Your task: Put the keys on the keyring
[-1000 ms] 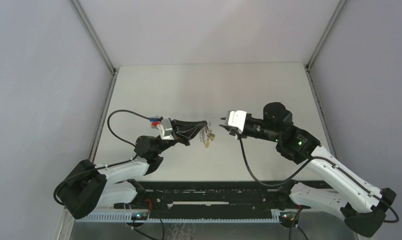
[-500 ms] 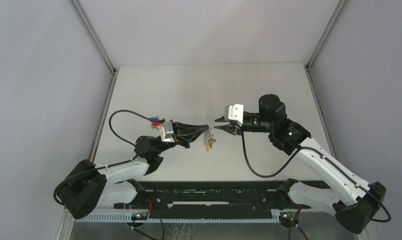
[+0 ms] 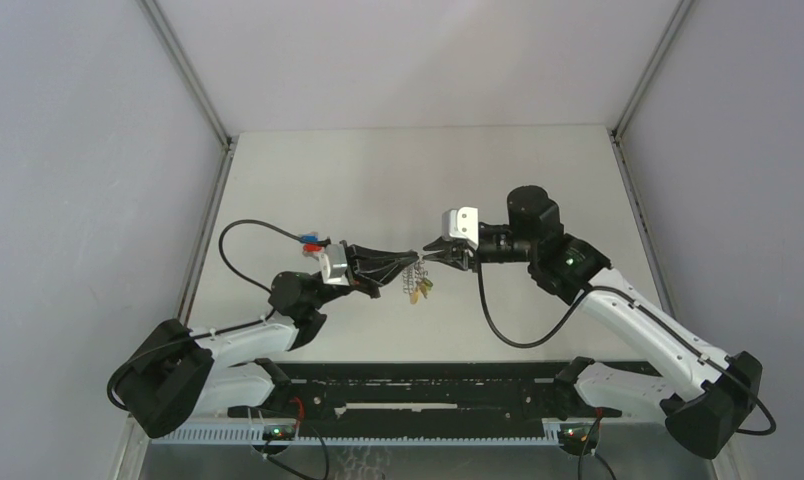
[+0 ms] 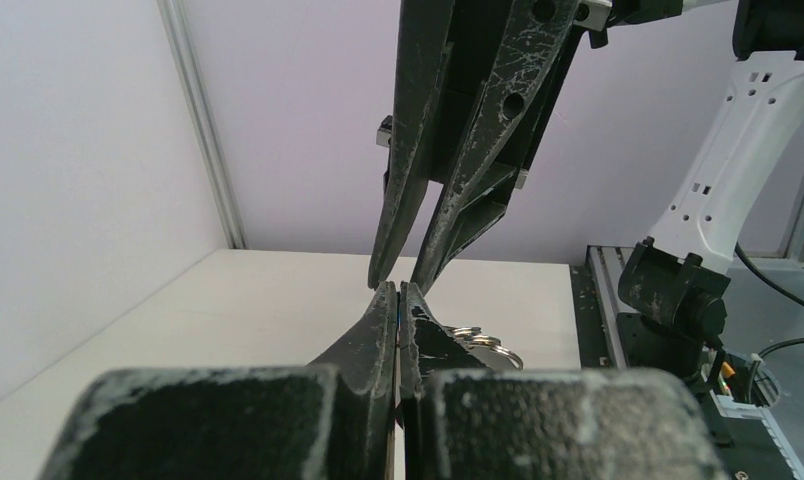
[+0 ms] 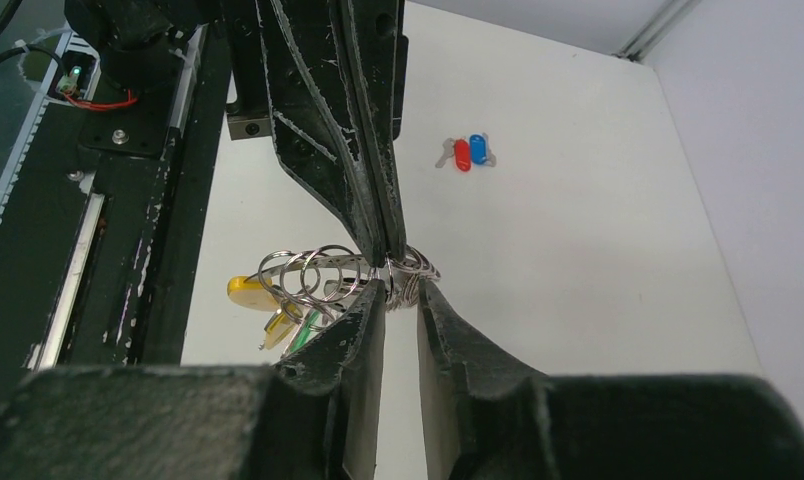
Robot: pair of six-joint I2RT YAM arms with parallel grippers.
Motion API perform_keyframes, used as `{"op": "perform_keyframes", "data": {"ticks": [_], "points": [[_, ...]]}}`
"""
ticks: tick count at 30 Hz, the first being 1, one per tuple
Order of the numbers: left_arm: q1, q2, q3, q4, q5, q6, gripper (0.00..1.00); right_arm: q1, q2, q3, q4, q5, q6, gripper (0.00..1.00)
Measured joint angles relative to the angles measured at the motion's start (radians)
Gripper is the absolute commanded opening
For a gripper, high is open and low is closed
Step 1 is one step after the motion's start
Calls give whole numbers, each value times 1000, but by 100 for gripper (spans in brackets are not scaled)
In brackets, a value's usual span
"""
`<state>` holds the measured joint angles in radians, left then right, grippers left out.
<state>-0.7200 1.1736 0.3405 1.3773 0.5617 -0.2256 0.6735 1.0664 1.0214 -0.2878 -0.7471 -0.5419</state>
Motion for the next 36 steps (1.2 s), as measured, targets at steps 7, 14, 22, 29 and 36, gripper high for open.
{"op": "perform_keyframes", "data": {"ticks": [7,14,22,29,36], "points": [[0,-1,0,0,0,0,0,-3,16,0,0,-4,0,16],[0,-3,0,0,11,0,0,-5,26,0,0,-26,5,3],[0,6,0,0,22,0,21,-4,32,11,-31,-16,15,0],[24,18,-7,8,-45,2,50,26,72,143,-212,203,107,0],[34,-50,-18,-136,-125,37,56,42,228,397,-482,435,261,0]]}}
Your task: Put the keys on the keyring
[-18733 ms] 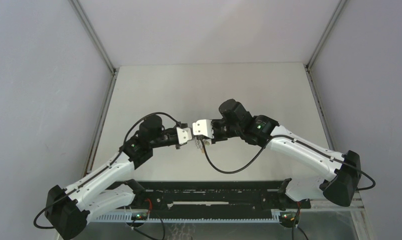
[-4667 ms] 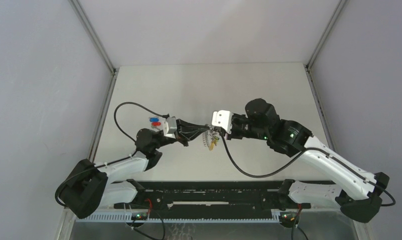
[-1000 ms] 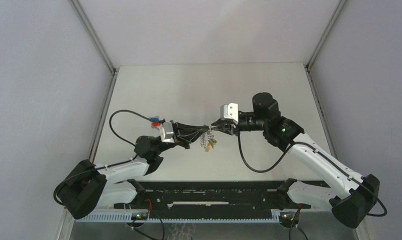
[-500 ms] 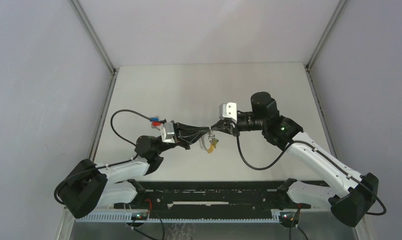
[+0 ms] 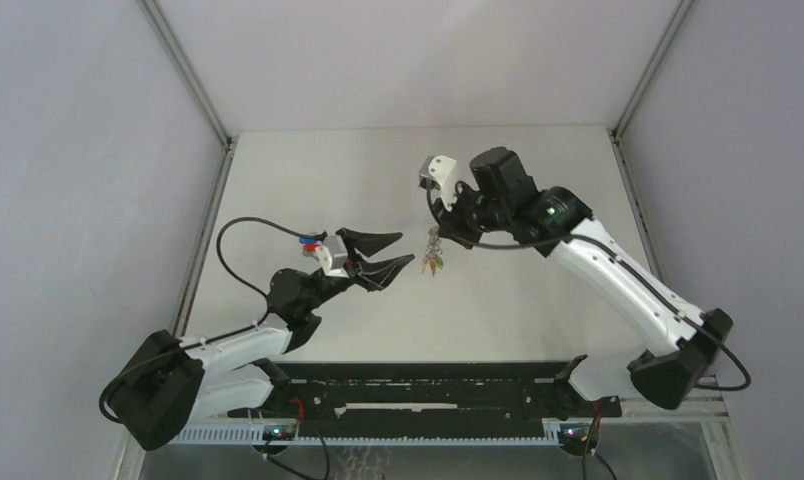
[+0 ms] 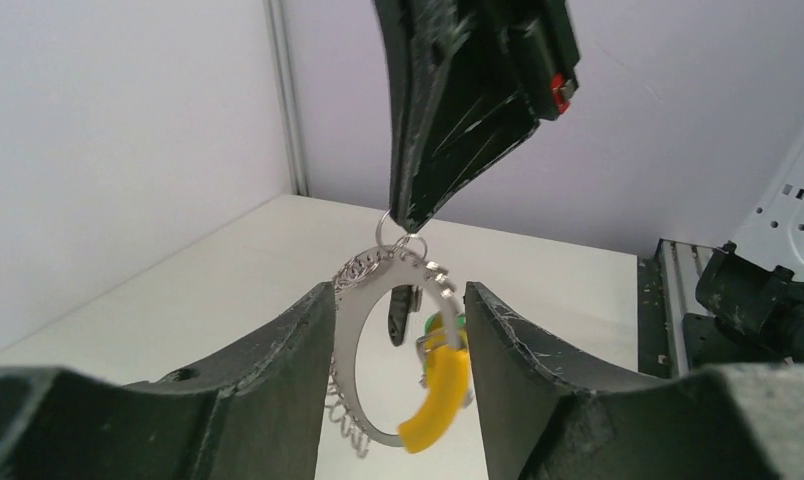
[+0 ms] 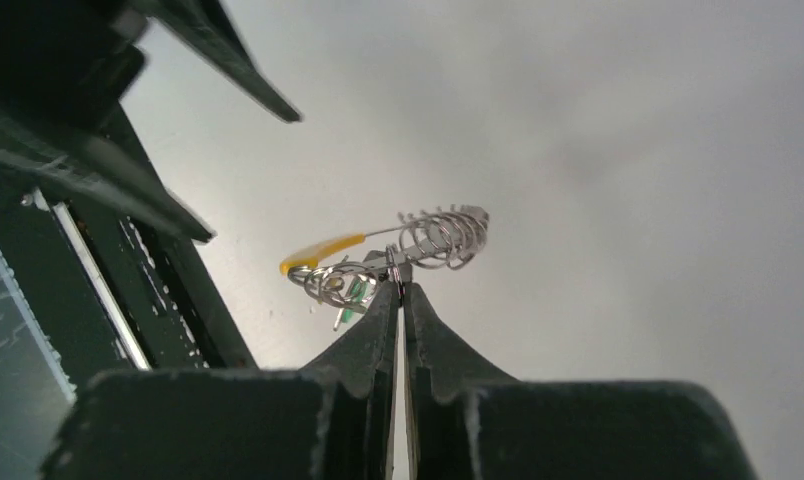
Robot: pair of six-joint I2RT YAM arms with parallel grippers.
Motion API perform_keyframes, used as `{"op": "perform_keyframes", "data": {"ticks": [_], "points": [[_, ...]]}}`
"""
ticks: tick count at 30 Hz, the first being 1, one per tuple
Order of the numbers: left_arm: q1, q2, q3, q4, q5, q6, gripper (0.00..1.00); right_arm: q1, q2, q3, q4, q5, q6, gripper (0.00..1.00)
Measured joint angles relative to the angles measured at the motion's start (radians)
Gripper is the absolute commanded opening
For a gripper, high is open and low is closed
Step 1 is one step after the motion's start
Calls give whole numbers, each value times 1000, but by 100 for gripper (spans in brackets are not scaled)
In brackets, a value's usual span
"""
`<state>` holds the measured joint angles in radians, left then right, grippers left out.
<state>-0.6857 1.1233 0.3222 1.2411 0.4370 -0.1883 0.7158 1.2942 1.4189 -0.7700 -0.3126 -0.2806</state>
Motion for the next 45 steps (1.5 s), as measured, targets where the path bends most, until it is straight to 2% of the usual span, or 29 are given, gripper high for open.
{"op": "perform_keyframes", "data": {"ticks": [6,13,18,24,34,45], "points": [[0,-30,0,-92,-17,25,56,26,249,257,-323,156,81,0],[-8,26,0,-107,-23,25,58,10,360,359,-478,172,157,0],[-16,79,0,-107,-26,25,57,14,369,393,-509,154,165,0],[-14,109,0,-89,14,20,53,50,369,381,-509,126,95,0],[4,160,8,-37,147,-18,26,95,369,325,-503,85,-36,0],[4,207,32,-31,207,-40,20,137,367,320,-484,84,-101,0]]}}
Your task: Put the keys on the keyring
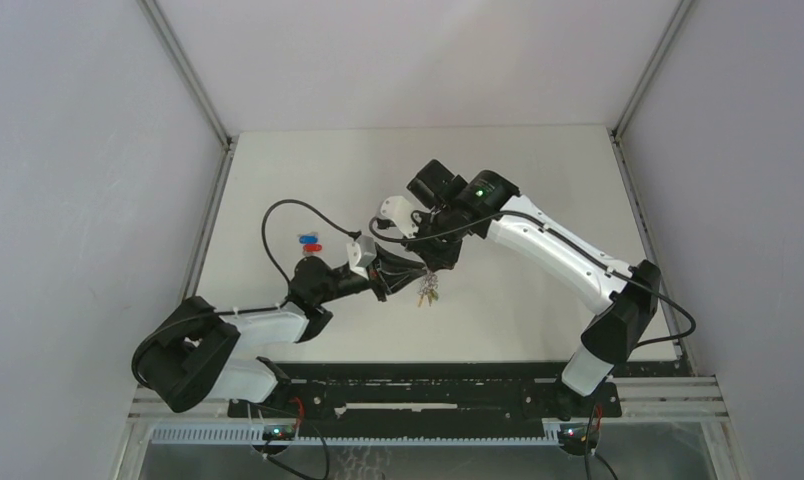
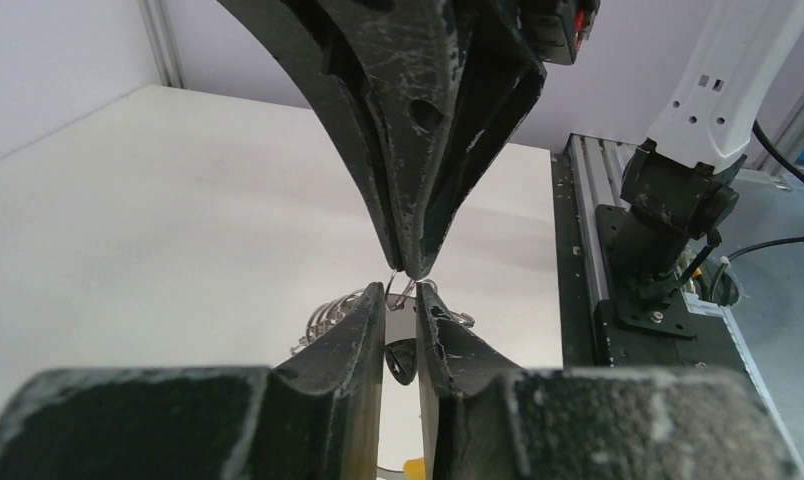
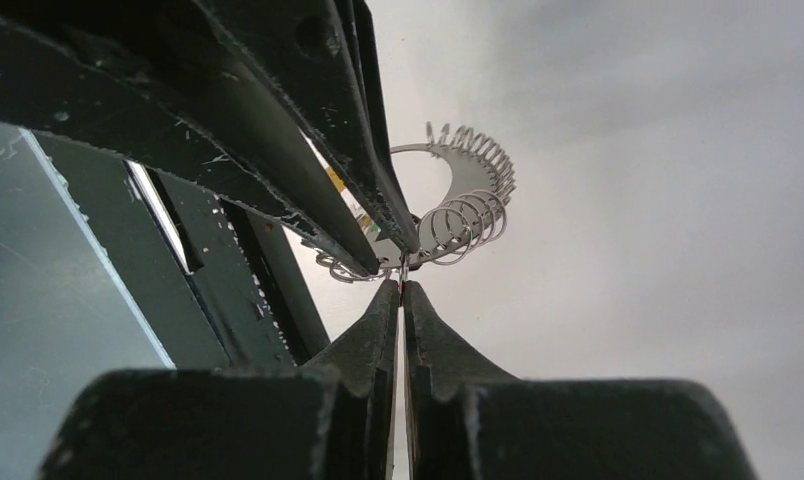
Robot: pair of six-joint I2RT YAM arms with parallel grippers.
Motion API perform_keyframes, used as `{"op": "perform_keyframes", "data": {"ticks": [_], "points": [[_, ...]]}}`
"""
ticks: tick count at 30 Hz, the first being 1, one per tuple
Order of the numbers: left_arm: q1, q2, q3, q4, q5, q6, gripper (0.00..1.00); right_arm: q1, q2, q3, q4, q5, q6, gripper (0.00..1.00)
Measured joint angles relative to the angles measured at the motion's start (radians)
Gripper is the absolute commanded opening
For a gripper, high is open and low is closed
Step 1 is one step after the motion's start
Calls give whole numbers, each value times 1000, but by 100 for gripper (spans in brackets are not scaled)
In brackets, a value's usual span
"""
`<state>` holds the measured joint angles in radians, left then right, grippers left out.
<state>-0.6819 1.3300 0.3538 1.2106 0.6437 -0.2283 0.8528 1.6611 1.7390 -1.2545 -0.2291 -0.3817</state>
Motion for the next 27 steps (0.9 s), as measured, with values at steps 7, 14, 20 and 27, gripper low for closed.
{"op": "perform_keyframes", "data": {"ticks": [7,14,20,27], "points": [[2,6,0,0,20,-8,13,20,-12,-15,6,-2,-25,0],[3,18,20,-2,50,-9,3,31,-27,-16,10,-3,-36,0],[5,18,27,-3,68,-16,0,35,-34,-18,10,4,-50,0],[10,2,17,56,37,-44,0,31,-122,-82,105,2,-41,19]]}}
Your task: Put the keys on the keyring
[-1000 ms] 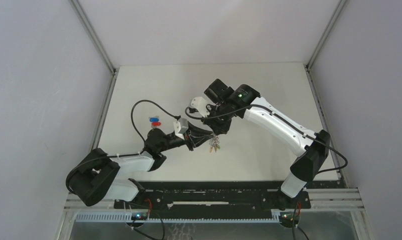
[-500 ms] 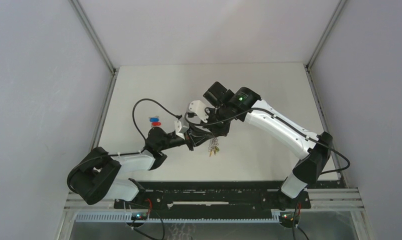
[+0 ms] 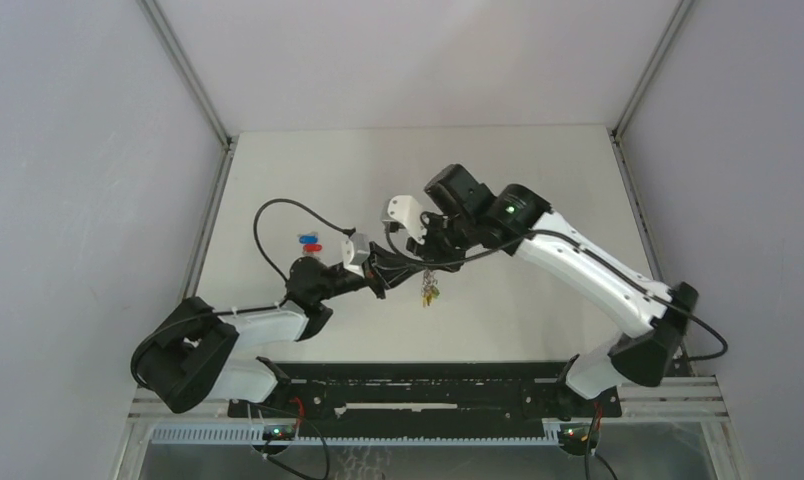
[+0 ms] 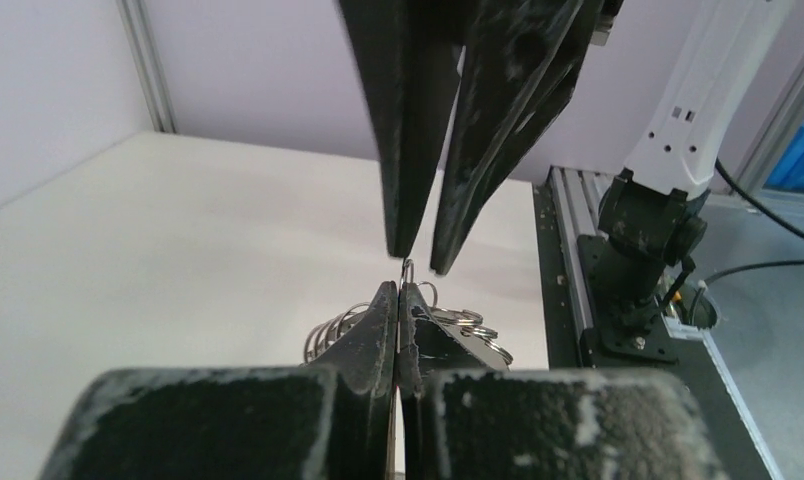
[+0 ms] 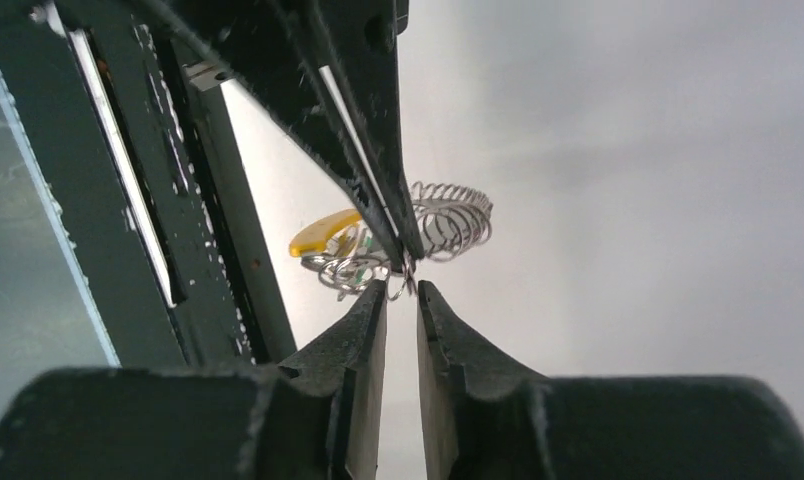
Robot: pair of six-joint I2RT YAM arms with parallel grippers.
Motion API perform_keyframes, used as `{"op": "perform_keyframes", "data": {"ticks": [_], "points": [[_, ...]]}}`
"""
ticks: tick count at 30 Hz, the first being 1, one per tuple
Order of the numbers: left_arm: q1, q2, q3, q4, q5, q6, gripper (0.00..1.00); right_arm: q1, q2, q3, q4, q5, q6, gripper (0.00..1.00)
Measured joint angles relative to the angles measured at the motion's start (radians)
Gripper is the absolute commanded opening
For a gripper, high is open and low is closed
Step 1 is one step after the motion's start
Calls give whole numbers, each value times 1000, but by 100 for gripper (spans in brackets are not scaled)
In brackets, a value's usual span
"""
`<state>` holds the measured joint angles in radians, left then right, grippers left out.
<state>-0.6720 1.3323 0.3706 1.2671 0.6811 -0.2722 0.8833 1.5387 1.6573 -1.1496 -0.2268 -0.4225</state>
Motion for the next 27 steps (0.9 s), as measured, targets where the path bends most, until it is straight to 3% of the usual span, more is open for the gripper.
{"op": "perform_keyframes", "data": {"ticks": [7,13,18,27], "points": [[4,-39,-11,82,-46,-40,0,-49,-266,-187,240,-69,18,23],[5,-109,-16,103,-70,-56,0,-229,-467,-458,533,-241,68,21],[5,-162,-16,116,-76,-61,0,-248,-516,-583,690,-341,66,21],[5,-168,-16,120,-72,-76,0,-246,-491,-592,840,-459,66,19]]}}
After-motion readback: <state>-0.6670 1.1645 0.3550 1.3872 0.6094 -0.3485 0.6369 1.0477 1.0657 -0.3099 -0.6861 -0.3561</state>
